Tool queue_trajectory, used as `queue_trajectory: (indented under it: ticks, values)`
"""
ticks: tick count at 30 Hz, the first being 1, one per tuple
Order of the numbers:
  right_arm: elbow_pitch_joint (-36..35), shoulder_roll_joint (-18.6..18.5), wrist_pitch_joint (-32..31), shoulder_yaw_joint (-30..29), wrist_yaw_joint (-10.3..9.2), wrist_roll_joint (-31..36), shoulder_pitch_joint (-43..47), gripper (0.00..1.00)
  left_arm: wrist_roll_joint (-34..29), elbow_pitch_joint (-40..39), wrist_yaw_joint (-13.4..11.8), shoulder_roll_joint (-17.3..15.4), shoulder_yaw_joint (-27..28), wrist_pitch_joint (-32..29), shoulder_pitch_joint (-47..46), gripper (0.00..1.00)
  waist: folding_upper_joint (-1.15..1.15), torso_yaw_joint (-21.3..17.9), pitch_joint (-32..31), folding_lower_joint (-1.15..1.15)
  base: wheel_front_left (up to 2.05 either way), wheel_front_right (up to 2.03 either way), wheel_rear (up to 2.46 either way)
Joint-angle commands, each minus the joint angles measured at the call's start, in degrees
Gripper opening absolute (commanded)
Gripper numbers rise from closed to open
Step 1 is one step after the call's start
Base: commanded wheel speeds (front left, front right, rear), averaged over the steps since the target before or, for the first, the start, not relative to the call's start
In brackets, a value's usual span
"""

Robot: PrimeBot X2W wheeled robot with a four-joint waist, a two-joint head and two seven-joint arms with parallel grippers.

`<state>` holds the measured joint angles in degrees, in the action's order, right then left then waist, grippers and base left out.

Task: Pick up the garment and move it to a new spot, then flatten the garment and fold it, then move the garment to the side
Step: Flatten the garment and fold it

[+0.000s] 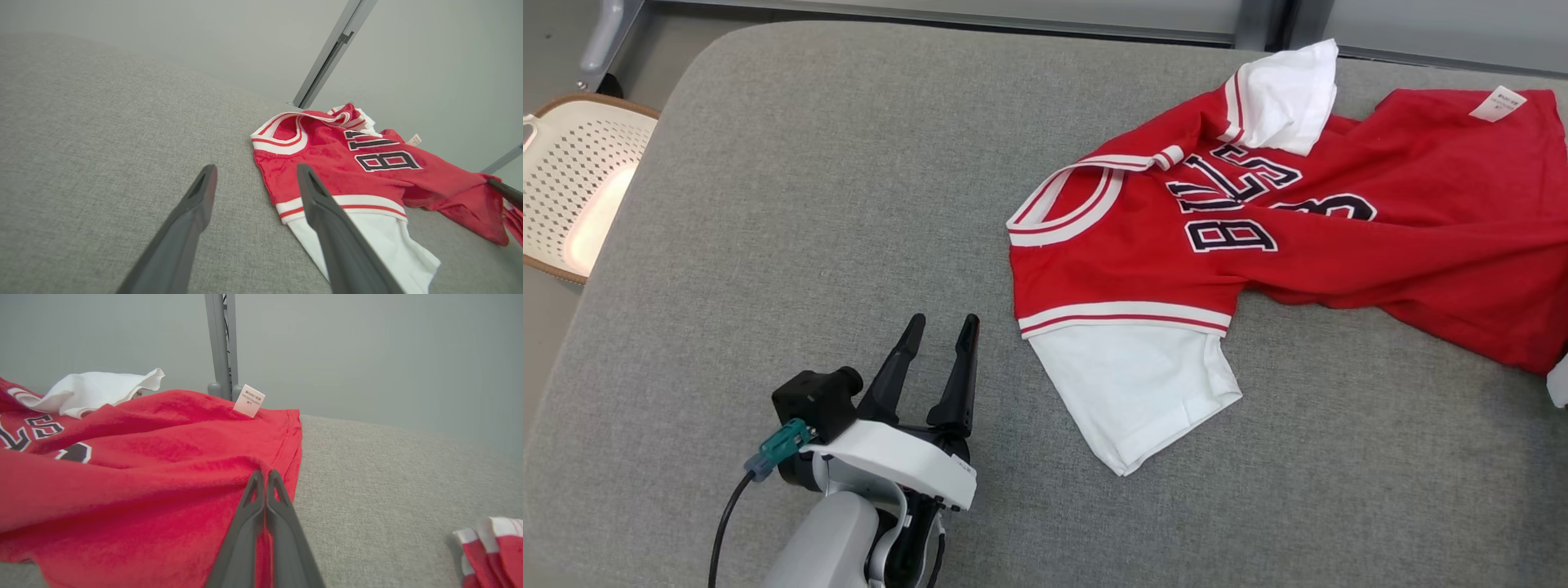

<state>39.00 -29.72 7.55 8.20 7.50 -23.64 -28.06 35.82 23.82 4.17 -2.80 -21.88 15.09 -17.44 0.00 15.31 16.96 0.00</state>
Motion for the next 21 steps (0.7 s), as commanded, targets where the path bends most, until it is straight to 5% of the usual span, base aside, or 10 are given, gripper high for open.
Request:
queue_trajectory:
  ticks: [1, 2, 3, 4, 13, 21]
  values:
    - [0.9, -0.57, 0.23, 0.43, -0.02, 0.68, -1.22, 0.0, -0.38, 0.0, -0.34, -0.23, -0.15, 0.08, -1.22, 1.0, 0.0, 0.31, 0.69, 0.0, 0.0, 0.0, 0.0]
    - [1.62, -0.57, 0.58, 0.66, -0.02, 0.71, -1.9, 0.0, -0.43, 0.06, -0.3, -0.23, -0.23, 0.08, -1.3, 1.0, 0.0, 0.35, 0.87, 0.0, 0.0, 0.0, 0.0]
    - [2.28, -0.53, 0.75, 0.91, -0.02, 0.82, -2.44, 0.44, -0.45, 0.17, -0.3, -0.25, -0.26, 0.08, -1.4, 1.0, 0.0, 0.36, 0.99, 0.0, 0.0, 0.0, 0.0]
    - [3.18, -0.52, 0.54, 1.04, -0.02, 0.97, -2.81, 1.0, -0.48, 0.24, -0.31, -0.24, -0.29, 0.08, -1.57, 1.0, 0.0, 0.32, 1.04, 0.0, 0.0, 0.0, 0.0]
    - [8.9, 2.75, 5.17, -1.17, -0.02, 1.46, -1.9, 1.0, -1.6, 1.41, 0.0, -0.23, 0.77, 0.08, -0.4, 1.0, 0.0, -2.6, -1.9, 0.0, 0.0, 0.0, 0.0]
    - [3.46, 7.6, 7.54, -2.92, -0.02, -0.82, 6.87, 1.0, -2.52, 2.12, 0.45, -0.24, 2.45, 0.08, 1.6, 1.0, 0.0, -6.97, -6.25, 0.0, 0.0, 0.0, 0.0]
